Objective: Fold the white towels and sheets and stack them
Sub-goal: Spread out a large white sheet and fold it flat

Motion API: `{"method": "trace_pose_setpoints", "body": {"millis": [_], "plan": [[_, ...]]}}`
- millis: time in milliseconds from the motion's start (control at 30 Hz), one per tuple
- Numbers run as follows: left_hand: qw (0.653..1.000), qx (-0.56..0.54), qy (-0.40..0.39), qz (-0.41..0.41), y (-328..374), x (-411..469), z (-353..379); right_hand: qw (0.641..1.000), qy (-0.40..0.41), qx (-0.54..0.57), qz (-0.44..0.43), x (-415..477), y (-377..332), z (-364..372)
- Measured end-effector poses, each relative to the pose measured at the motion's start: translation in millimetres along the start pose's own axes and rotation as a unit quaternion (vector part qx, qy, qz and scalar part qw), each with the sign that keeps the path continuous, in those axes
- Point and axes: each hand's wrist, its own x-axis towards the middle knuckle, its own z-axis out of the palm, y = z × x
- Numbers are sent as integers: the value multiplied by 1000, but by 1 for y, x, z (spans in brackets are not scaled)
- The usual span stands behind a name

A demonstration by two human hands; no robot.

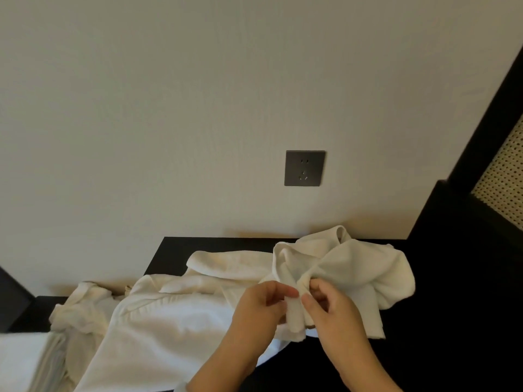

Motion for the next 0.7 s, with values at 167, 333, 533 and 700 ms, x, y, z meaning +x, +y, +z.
{"method": "trace_pose_setpoints", "body": {"millis": [167, 333, 533, 700], "plan": [[995, -68, -70, -20, 4, -6, 17, 999, 25, 12, -35, -16, 10, -24], [990, -23, -138, -33, -6, -11, 50, 999, 13, -32, -41, -45, 30, -62], [965, 9, -248, -82, -20, -20, 115, 973, 110, -201, -35, -100, 74, -100], [841, 407, -220, 280, -30, -3, 148, 933, 302, -193, 41, -124, 106, -133]]}}
